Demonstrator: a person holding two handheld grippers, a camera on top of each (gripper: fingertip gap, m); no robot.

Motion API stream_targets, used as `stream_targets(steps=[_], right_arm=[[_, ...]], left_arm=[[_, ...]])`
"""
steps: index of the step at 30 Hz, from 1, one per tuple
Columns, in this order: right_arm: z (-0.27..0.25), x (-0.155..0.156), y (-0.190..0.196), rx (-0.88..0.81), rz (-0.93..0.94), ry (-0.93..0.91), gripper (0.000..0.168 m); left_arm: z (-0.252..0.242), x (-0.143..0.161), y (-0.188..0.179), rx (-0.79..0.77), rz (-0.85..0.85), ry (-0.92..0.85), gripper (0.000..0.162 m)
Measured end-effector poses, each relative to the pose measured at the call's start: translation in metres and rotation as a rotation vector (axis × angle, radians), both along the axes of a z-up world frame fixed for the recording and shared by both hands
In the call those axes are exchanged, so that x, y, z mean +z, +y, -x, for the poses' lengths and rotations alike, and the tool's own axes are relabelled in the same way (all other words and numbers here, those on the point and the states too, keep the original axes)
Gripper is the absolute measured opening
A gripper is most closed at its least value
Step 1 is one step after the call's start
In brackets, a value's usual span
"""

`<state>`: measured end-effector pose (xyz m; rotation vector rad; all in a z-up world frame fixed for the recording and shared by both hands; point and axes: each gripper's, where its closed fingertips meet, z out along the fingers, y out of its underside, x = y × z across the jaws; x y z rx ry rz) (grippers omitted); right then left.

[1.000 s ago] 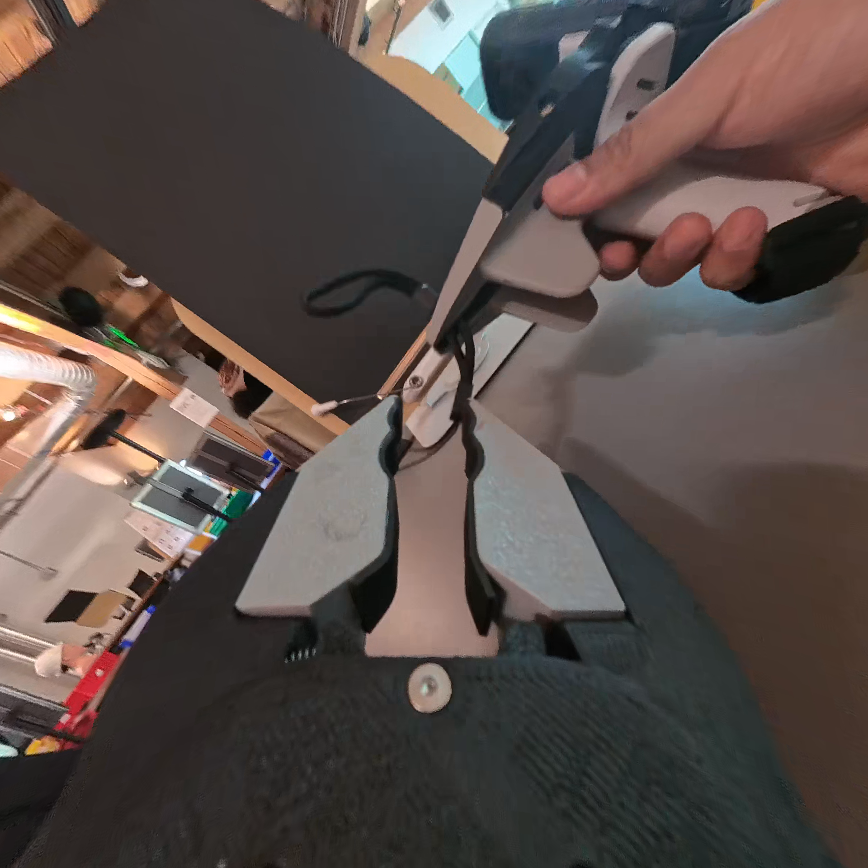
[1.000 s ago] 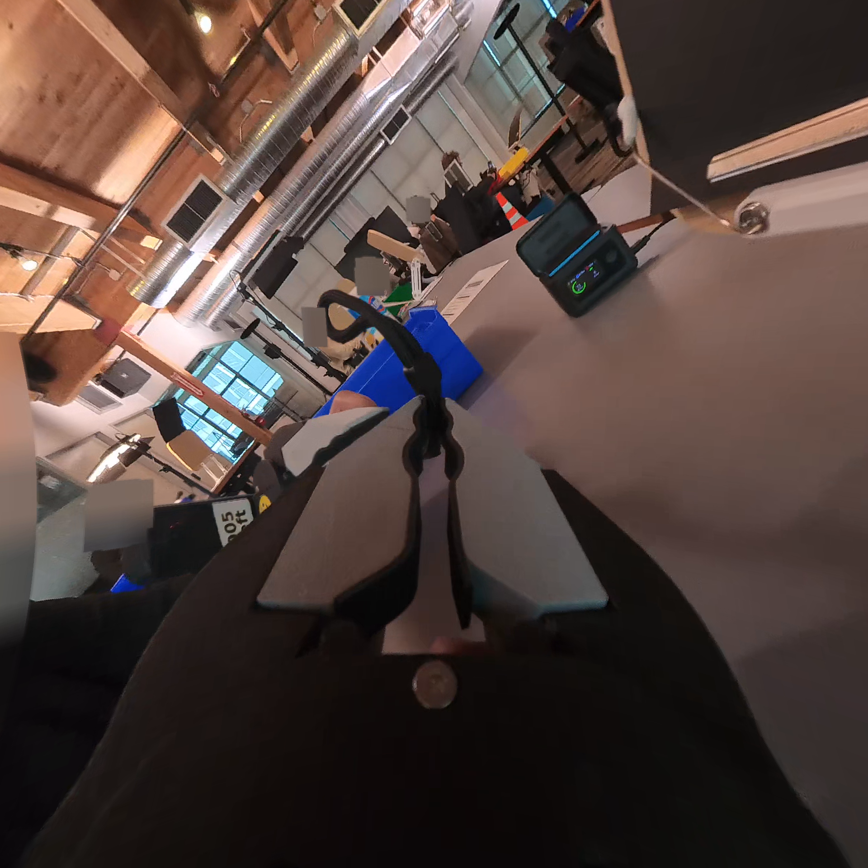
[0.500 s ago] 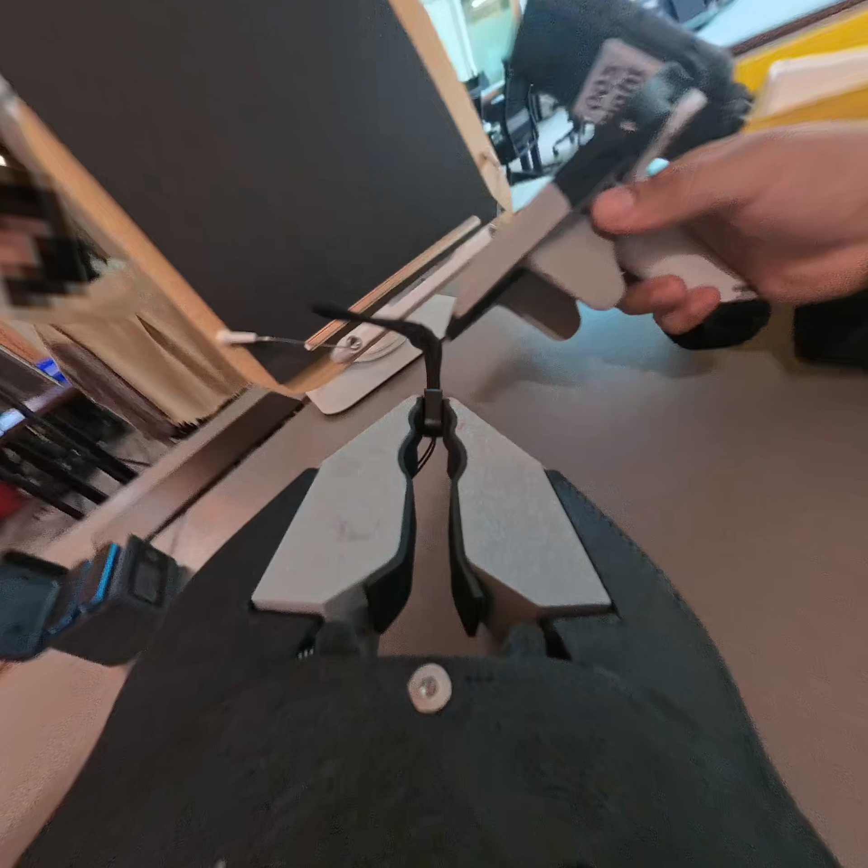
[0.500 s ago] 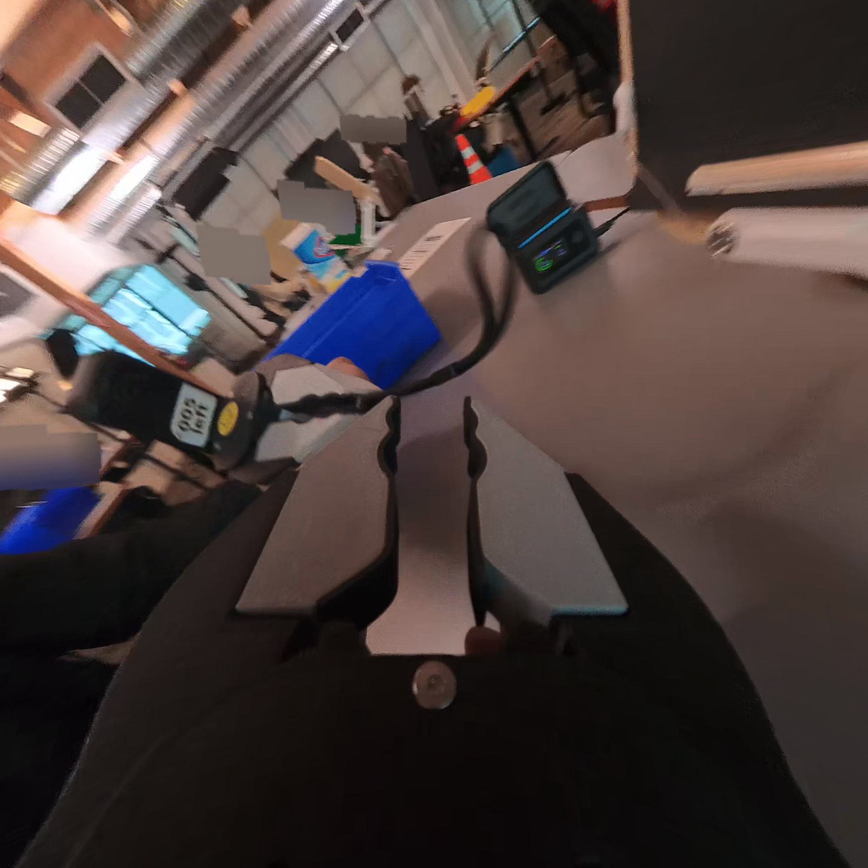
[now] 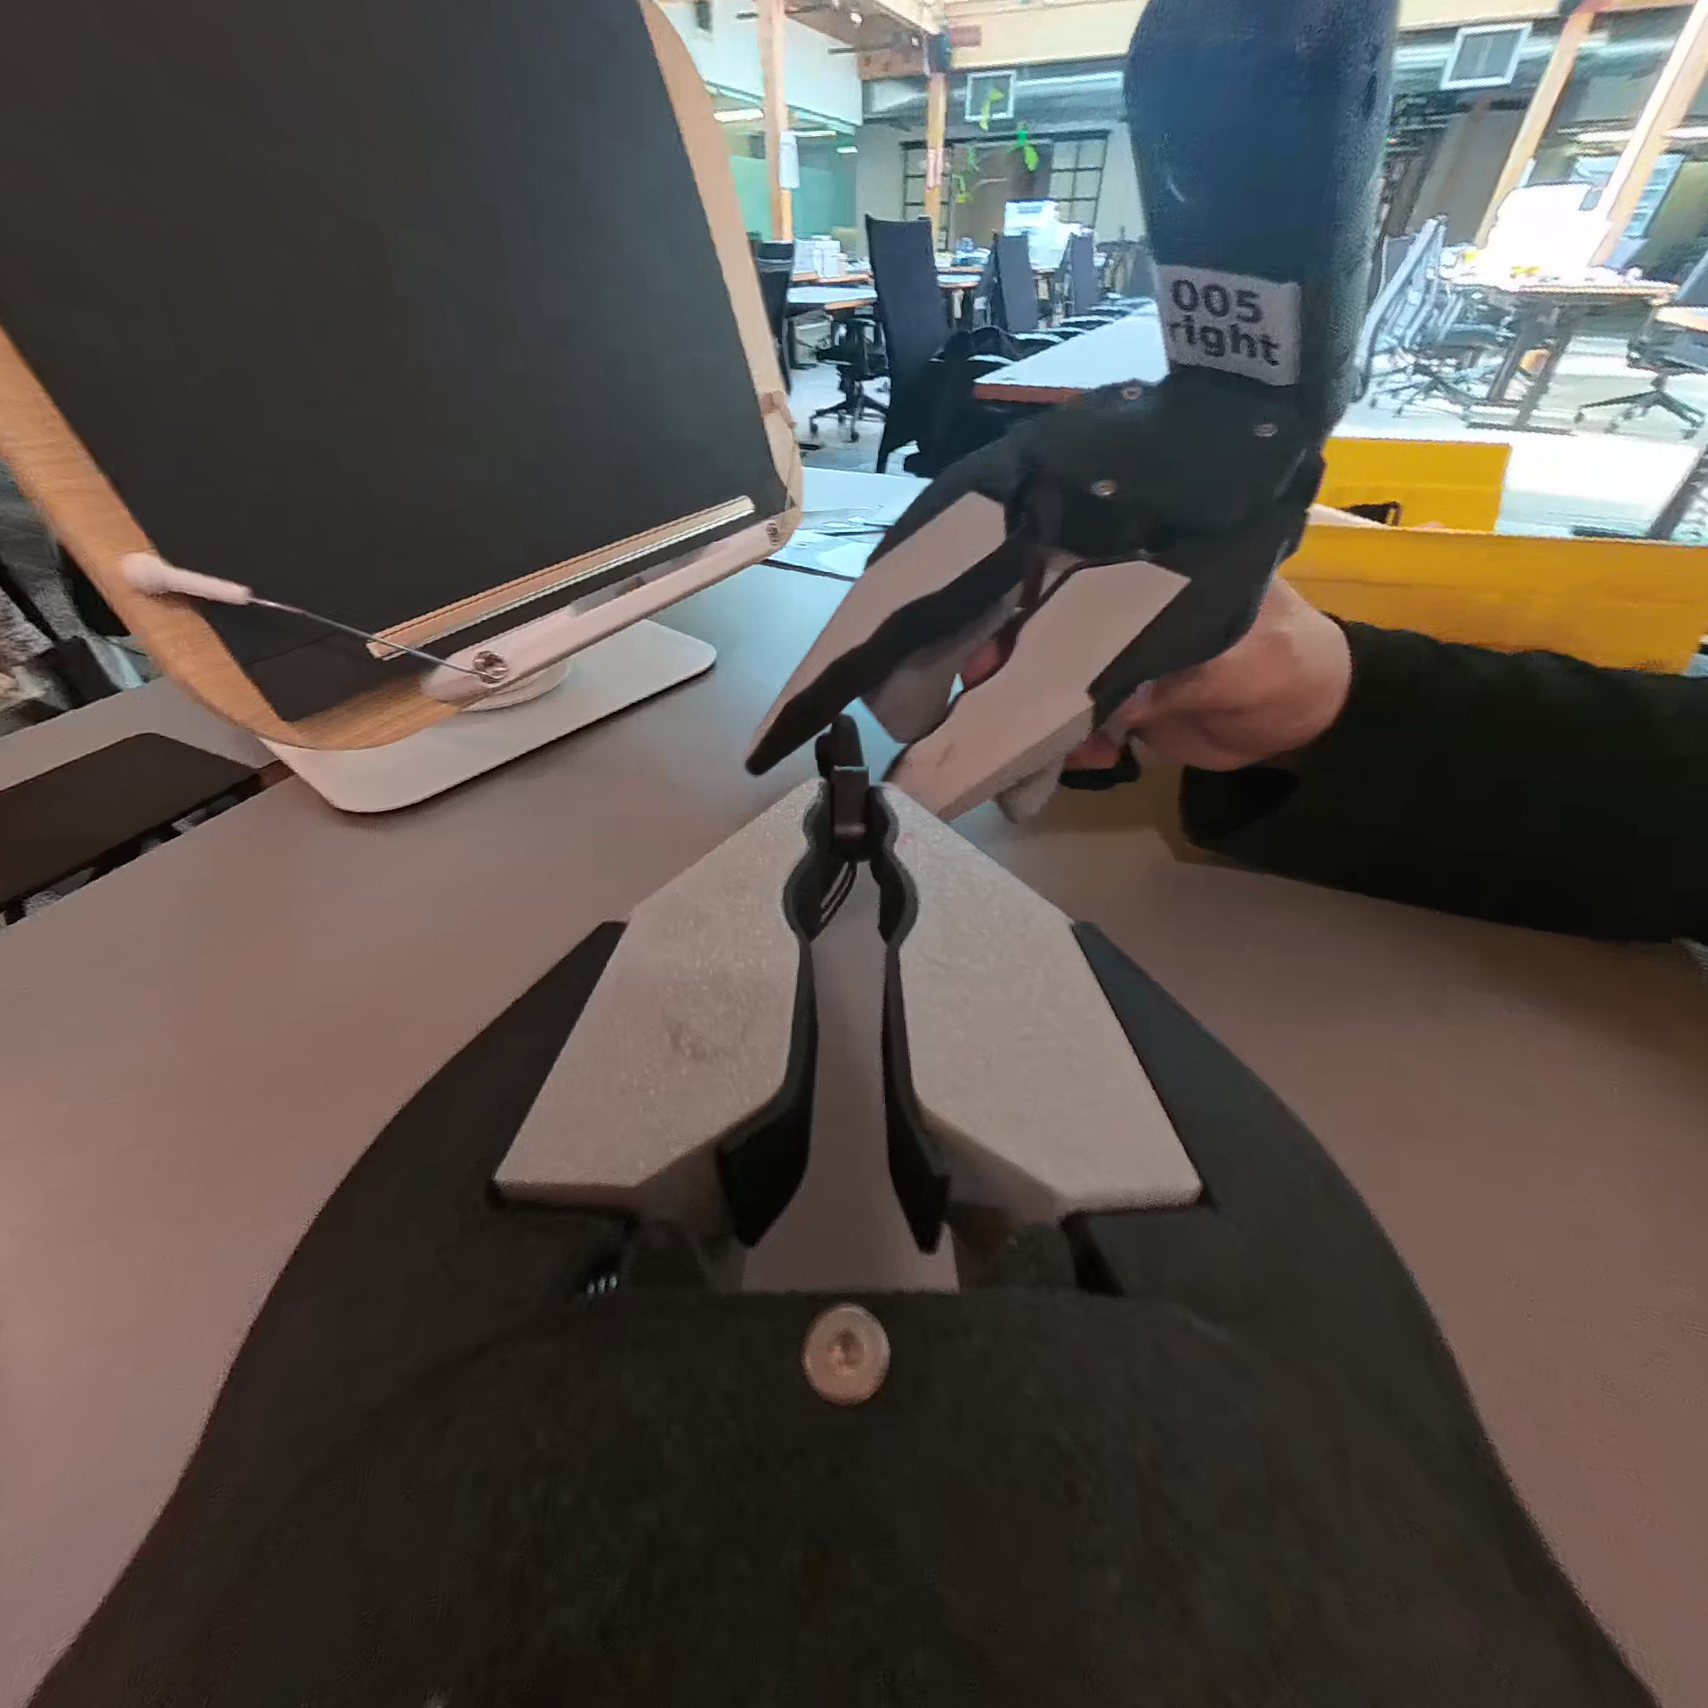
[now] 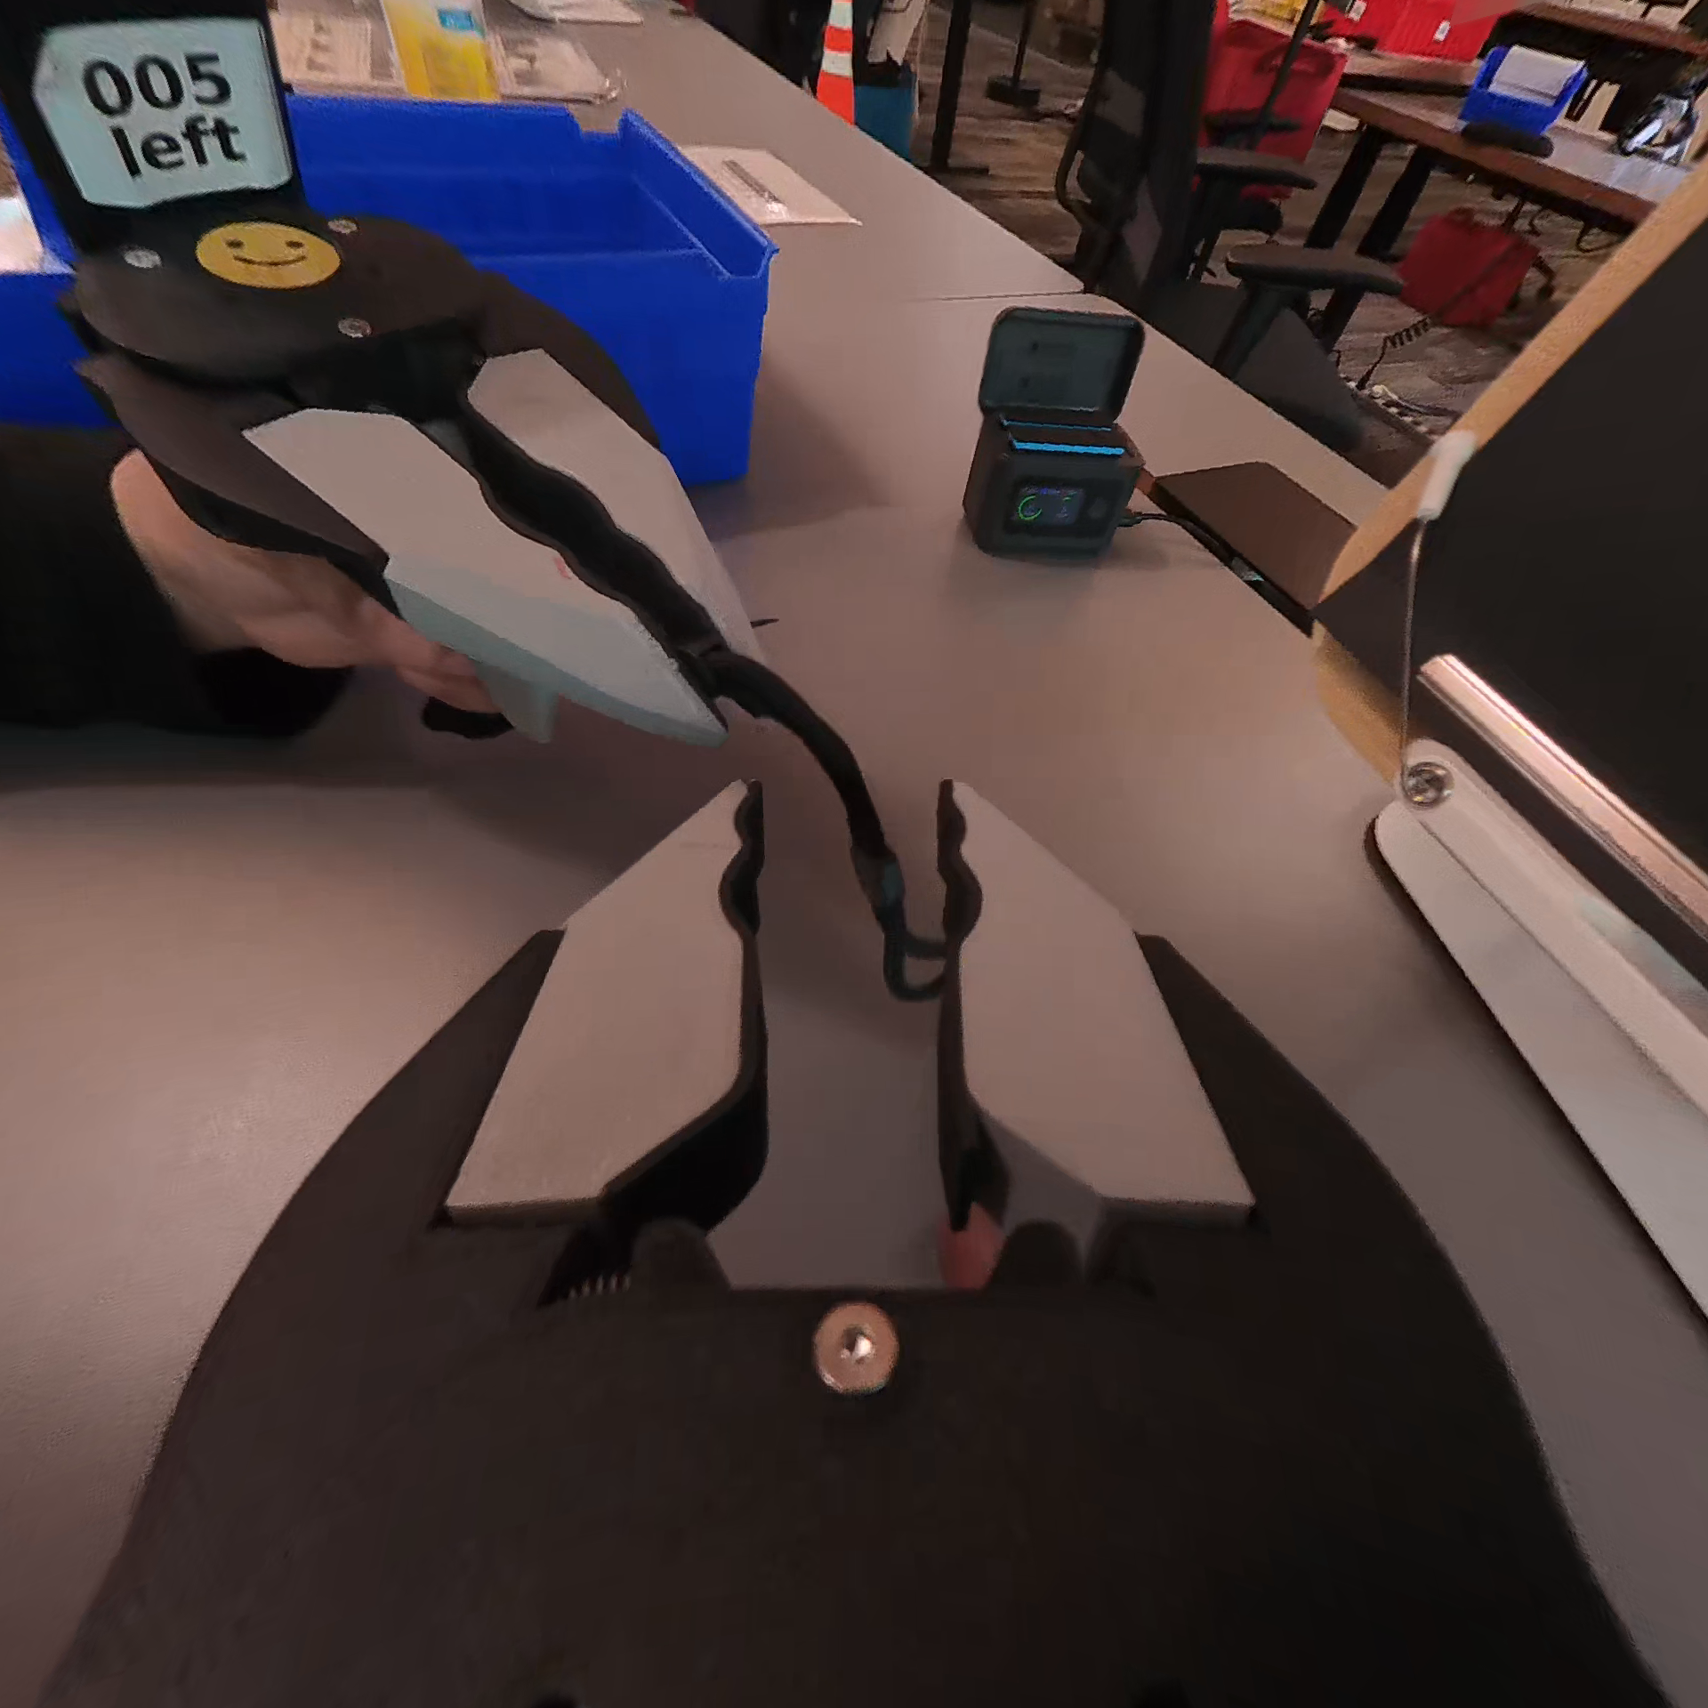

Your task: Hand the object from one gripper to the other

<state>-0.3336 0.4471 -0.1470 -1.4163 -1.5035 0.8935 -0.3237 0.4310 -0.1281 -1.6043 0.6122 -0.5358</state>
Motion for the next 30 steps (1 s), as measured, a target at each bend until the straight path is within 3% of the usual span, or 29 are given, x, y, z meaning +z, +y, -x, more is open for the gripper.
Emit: stream_targets(steps=[1, 3, 6, 9, 14, 19, 21, 23, 27, 29, 30], right_arm=[[0.001, -0.002, -0.001, 0.001, -0.006, -0.009, 0.028], [0.001, -0.005, -0.002, 0.007, -0.034, -0.028, 0.000], [-0.003, -0.003, 0.011, -0.065, -0.014, -0.022, 0.000], [-0.011, 0.011, 0.026, -0.120, 0.171, 0.093, 0.000], [-0.020, 0.051, 0.023, 0.047, 0.684, 0.420, 0.000], [-0.009, 0.050, 0.003, 0.155, 0.790, 0.436, 0.000], [-0.004, 0.053, -0.007, 0.210, 0.833, 0.453, 0.000], [-0.002, 0.054, -0.014, 0.248, 0.873, 0.449, 0.000], [-0.005, 0.037, 0.003, 0.136, 0.823, 0.346, 0.004], [-0.012, 0.030, 0.019, 0.052, 0.774, 0.303, 0.027], [-0.017, 0.031, 0.025, 0.033, 0.749, 0.298, 0.029]], left_arm=[[-0.002, -0.002, -0.001, -0.008, 0.004, 0.013, 0.004], [-0.005, -0.007, -0.001, -0.014, 0.015, 0.040, 0.004], [0.002, -0.011, 0.005, 0.046, 0.030, 0.025, 0.007], [0.019, -0.009, 0.016, 0.164, -0.005, 0.037, 0.030], [0.010, -0.014, 0.016, 0.181, -0.057, 0.131, 0.037], [-0.012, -0.012, 0.010, 0.129, -0.104, 0.158, 0.043], [-0.016, -0.014, 0.008, 0.123, -0.116, 0.177, 0.037], [-0.017, -0.016, 0.008, 0.123, -0.133, 0.218, 0.006], [-0.010, -0.020, 0.011, 0.133, -0.108, 0.267, 0.002], [0.003, -0.016, 0.016, 0.187, -0.105, 0.257, 0.003], [0.009, -0.014, 0.018, 0.211, -0.107, 0.256, 0.002]])
